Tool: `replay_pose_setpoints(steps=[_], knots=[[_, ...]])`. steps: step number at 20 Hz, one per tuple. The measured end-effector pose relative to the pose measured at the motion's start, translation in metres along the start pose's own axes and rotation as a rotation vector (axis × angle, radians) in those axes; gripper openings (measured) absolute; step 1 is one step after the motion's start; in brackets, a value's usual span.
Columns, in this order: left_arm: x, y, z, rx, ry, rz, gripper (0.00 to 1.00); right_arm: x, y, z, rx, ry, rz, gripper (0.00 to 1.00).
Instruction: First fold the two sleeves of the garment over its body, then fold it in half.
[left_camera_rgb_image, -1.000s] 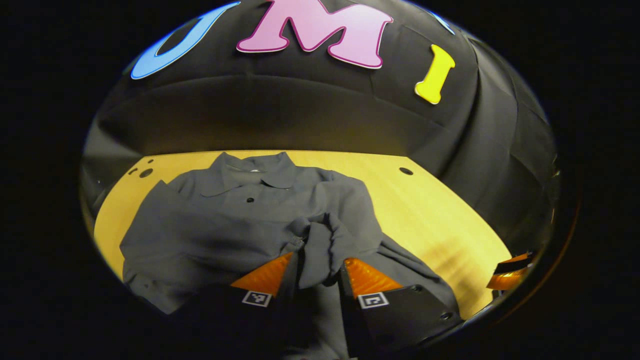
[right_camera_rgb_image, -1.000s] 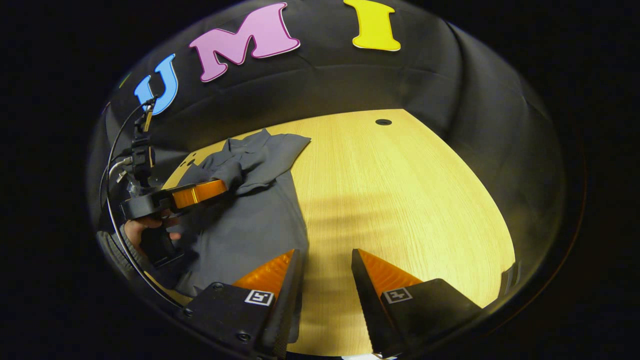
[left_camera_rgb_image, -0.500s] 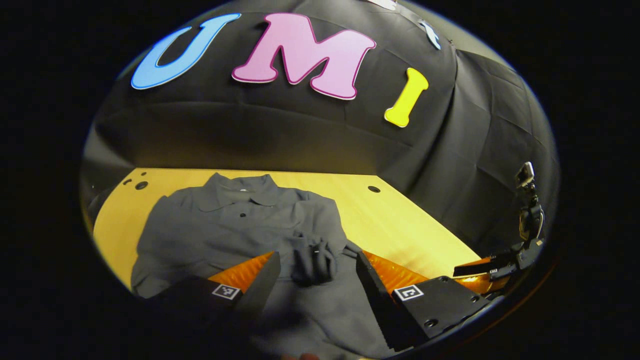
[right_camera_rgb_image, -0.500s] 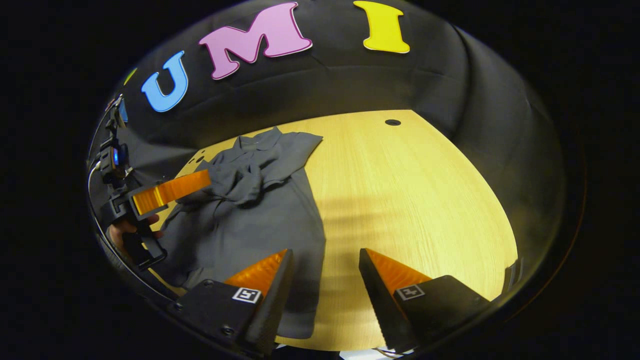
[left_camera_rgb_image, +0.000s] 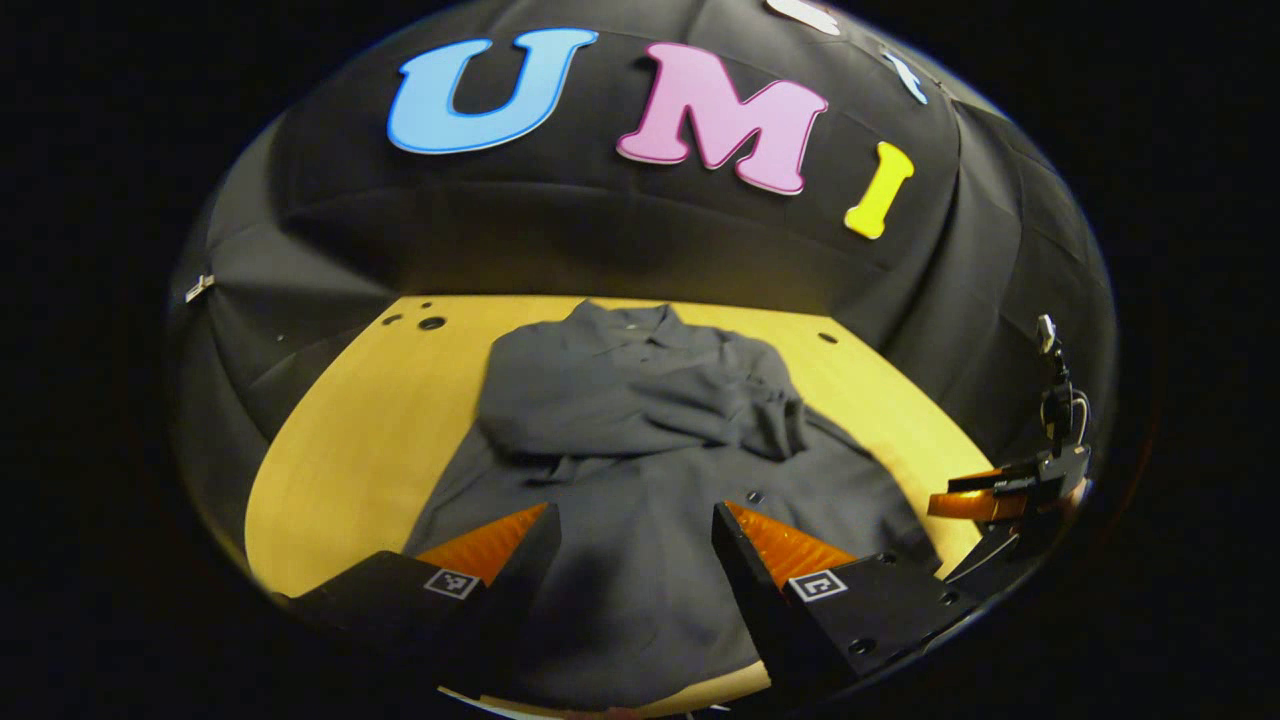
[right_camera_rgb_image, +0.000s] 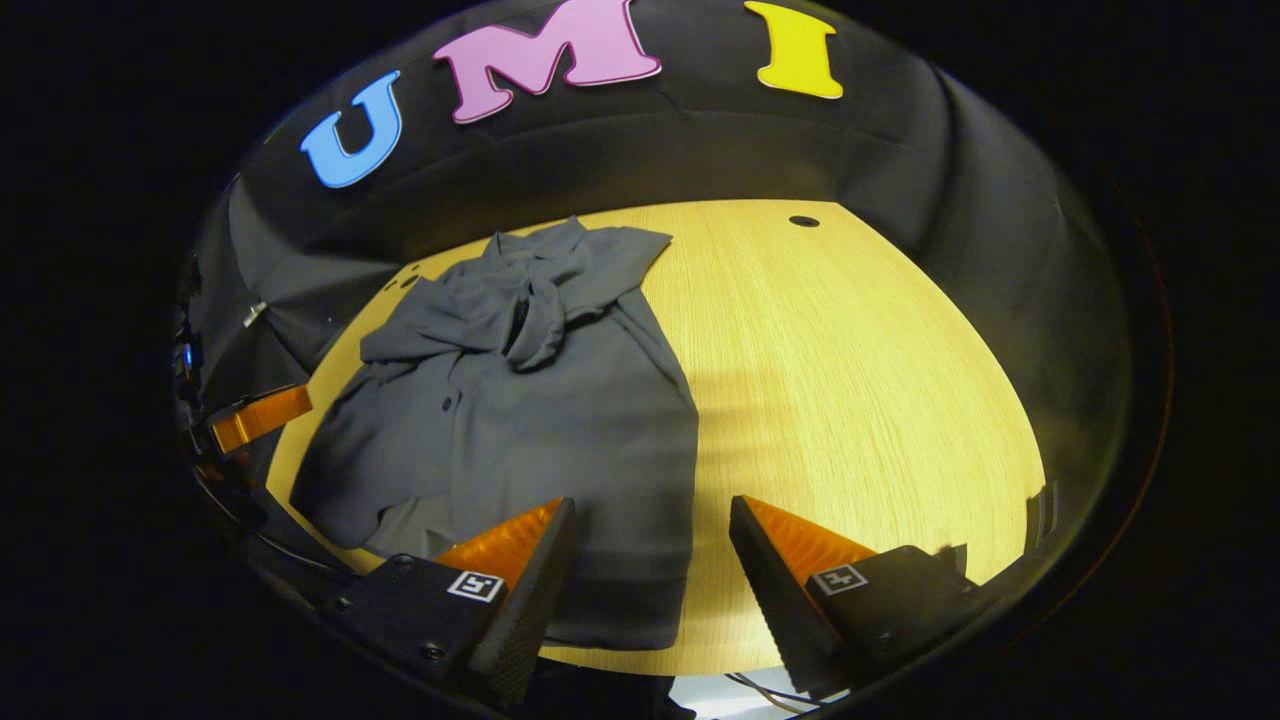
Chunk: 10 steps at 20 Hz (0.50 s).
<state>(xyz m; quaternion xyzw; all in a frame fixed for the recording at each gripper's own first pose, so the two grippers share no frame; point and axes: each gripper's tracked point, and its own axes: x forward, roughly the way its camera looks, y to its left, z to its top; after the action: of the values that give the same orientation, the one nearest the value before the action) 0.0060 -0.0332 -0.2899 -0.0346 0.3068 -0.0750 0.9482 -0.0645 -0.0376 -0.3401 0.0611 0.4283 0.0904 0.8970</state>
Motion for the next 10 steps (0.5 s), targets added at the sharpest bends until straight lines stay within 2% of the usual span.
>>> replay_pose_setpoints(steps=[2, 3, 5, 10], knots=[[-0.008, 0.023, -0.022, 0.024, 0.038, 0.025, 0.92, 0.0, 0.005, -0.011, 0.011, 0.021, -0.007, 0.95], [-0.013, 0.036, -0.033, 0.032, 0.059, 0.04, 0.96, 0.0, 0.005, -0.016, 0.015, 0.029, -0.015, 0.95], [-0.019, 0.054, -0.057, 0.025, 0.101, 0.065, 0.96, 0.001, 0.003, -0.027, 0.016, 0.053, -0.044, 0.95], [-0.02, 0.081, -0.102, 0.0, 0.198, 0.132, 0.96, 0.005, 0.01, -0.039, 0.032, 0.076, -0.051, 0.96]])
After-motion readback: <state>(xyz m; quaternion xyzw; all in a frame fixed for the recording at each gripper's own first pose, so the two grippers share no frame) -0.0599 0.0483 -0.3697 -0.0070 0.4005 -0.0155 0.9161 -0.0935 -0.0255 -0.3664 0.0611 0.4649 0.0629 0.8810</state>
